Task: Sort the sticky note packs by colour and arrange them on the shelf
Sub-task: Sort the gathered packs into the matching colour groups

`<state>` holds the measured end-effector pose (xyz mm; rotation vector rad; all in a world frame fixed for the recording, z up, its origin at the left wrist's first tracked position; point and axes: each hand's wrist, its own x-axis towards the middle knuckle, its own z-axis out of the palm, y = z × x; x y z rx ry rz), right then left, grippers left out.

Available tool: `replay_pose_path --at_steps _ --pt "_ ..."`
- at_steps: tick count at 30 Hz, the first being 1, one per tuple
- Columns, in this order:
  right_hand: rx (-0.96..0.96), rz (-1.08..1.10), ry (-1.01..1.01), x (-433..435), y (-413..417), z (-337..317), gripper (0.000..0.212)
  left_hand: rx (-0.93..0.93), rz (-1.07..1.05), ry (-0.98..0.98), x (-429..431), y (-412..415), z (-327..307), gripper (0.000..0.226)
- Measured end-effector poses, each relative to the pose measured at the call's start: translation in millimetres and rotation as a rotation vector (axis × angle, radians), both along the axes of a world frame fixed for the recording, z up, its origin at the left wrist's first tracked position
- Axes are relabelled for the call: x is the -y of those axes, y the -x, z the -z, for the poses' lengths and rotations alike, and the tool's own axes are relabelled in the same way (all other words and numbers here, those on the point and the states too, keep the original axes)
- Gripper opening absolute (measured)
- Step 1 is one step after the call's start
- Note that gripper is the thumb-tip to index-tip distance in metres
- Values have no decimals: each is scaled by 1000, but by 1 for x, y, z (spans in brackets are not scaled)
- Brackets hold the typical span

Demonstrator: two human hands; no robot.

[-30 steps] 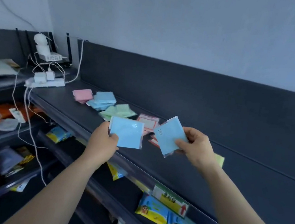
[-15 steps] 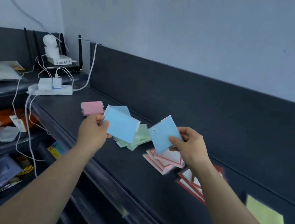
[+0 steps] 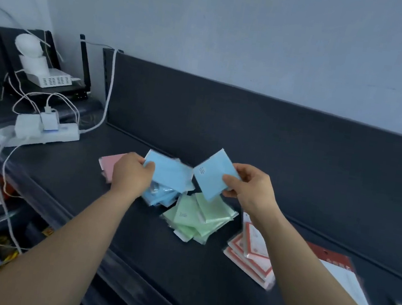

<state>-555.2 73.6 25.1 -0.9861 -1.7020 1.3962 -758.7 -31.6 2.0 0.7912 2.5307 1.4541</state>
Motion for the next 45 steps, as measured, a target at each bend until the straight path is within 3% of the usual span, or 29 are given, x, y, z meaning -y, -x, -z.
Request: replay_pose_path --at_steps 10,15,21,24,34,45 --pt "125 9 8 0 73 10 27 -344 140 134 16 30 8 18" --pt "410 52 -284 4 90 14 17 -548 140 127 29 27 2 19" --pt "462 22 -447 15 84 23 20 -663 243 12 33 18 5 19" --pt "469 149 -505 23 57 24 36 -692 314 -24 29 4 7 17" --pt "762 426 -598 58 -90 19 39 -756 601 -87 10 -105 7 18" --pt "870 590 -521 103 -283 25 36 -727 791 -96 21 -286 5 20"
